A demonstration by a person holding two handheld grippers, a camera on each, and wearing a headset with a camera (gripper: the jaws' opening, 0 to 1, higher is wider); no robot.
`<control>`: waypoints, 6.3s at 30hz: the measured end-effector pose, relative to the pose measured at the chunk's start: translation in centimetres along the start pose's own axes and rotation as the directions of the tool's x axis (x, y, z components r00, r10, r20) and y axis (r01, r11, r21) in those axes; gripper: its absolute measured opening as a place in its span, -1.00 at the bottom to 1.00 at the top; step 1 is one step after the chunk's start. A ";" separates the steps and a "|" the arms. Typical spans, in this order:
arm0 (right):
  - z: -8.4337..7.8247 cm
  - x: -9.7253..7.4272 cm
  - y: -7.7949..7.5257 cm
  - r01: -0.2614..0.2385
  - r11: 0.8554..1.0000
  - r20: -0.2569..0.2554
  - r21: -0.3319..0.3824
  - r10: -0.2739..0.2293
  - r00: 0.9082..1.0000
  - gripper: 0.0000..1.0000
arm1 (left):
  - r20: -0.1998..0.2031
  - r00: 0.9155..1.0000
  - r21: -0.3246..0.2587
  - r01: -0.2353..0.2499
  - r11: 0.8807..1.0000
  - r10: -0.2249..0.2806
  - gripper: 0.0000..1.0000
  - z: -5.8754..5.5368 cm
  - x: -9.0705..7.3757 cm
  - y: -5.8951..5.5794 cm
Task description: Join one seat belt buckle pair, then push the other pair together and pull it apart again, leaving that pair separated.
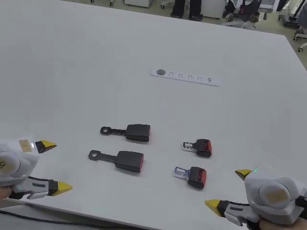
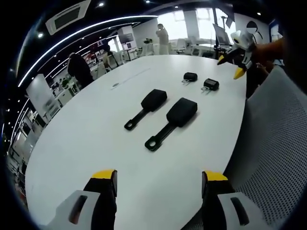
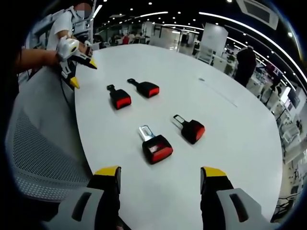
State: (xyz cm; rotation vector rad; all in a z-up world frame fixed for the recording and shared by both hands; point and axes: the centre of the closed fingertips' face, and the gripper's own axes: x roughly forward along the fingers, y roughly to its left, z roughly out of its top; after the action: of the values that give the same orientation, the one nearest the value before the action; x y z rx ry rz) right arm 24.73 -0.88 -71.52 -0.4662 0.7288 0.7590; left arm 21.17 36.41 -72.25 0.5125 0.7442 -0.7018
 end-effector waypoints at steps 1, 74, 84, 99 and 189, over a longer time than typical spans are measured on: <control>0.0 0.0 0.0 -0.002 1.000 0.000 -0.003 0.002 1.000 0.33 | -0.008 1.000 0.012 0.009 1.000 -0.009 0.47 0.1 0.0 -0.3; 0.9 6.7 0.9 -0.288 0.929 -0.184 -0.234 0.248 0.951 -0.18 | -0.150 0.923 0.352 0.385 0.853 -0.355 0.02 9.8 11.0 -3.4; 0.5 7.9 1.2 -0.339 0.899 -0.226 -0.275 0.283 0.932 -0.35 | -0.175 0.906 0.380 0.423 0.823 -0.385 -0.11 9.9 12.5 -4.1; 0.7 9.2 1.1 -0.380 0.881 -0.256 -0.282 0.312 0.915 -0.35 | -0.207 0.883 0.425 0.469 0.774 -0.421 -0.30 10.0 13.6 -5.4; 8.0 14.2 8.4 -0.485 0.770 -0.254 -0.414 0.413 0.874 -0.38 | -0.203 0.866 0.368 0.500 0.784 -0.458 -0.30 9.6 13.9 -5.5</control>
State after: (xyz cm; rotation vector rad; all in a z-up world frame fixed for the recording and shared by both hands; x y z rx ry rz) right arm 28.88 15.90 -77.63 -0.8092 0.8093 1.3870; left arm 28.74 21.19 -77.58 0.7573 0.8380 -1.3409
